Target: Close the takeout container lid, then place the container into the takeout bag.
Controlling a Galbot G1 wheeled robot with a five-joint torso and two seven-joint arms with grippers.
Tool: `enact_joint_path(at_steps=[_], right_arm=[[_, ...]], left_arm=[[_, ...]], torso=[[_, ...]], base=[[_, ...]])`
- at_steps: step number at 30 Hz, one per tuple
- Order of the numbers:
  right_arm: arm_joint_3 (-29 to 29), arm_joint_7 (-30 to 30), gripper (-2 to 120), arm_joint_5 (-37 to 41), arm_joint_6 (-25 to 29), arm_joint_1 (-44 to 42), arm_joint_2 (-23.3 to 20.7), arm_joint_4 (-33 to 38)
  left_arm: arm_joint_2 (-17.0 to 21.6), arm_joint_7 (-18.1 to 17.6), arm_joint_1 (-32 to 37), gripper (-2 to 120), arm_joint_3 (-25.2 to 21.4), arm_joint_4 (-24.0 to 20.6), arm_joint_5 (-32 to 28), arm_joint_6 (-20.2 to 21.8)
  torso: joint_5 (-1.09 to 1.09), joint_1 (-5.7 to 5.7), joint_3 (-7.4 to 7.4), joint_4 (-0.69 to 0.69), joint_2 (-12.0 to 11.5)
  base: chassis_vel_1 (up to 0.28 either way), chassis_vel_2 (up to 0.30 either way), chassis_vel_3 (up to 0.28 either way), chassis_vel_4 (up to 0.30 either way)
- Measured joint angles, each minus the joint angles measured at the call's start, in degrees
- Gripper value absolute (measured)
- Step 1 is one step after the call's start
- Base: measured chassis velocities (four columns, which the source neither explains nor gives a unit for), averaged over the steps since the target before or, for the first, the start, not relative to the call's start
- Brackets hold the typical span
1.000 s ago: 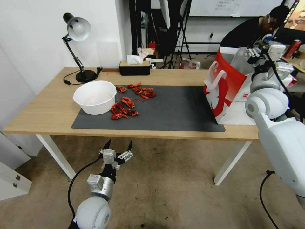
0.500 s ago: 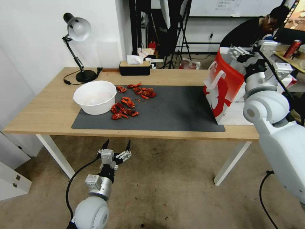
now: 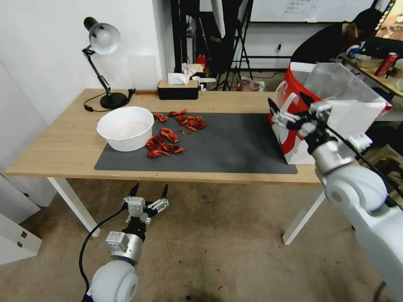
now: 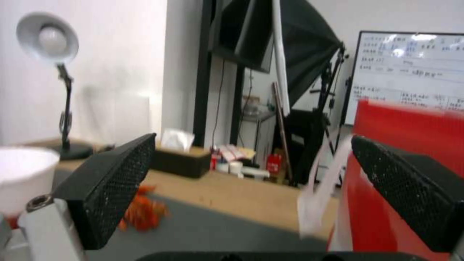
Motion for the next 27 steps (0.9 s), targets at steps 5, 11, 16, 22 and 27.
enact_joint_path(at_steps=[5,11,16,22,27], right_arm=[[2.55,-1.29,100,-3.26,2.14,-9.03,2.48,0.97],[3.51,-1.63,100,-8.46,6.99,-18.94,7.47,1.00],[2.20,1.99,100,-14.51,13.44,-26.86,12.97,0.35],[1.11,4.07,100,-17.48,18.93,-32.21,16.97,-1.21],[0.71,4.54,100,-16.58,21.14,-33.85,17.87,-2.32]], left_arm=[[-0.52,0.11,0.91,100,-0.73,-0.33,0.40,0.18],[-0.88,-0.88,1.62,100,-1.60,-0.32,1.60,0.34],[-1.17,-0.91,1.79,100,-1.64,0.81,2.56,-2.05],[-1.64,-2.07,1.93,100,-1.23,1.46,4.29,-2.58],[-1.90,-2.00,2.06,100,-0.69,1.70,4.38,-2.91]], torso=[[0.00,-0.01,0.00,-0.04,0.00],[-0.02,-0.01,0.00,-0.03,0.00],[-0.01,-0.01,0.00,-0.04,0.00],[-0.02,0.00,0.00,-0.04,0.01],[-0.02,0.00,0.01,-0.03,0.00]], base=[[0.000,0.000,0.000,0.000],[0.000,0.000,0.000,0.000],[0.000,0.000,0.000,0.000],[0.000,0.000,0.000,0.000],[0.000,0.000,0.000,0.000]])
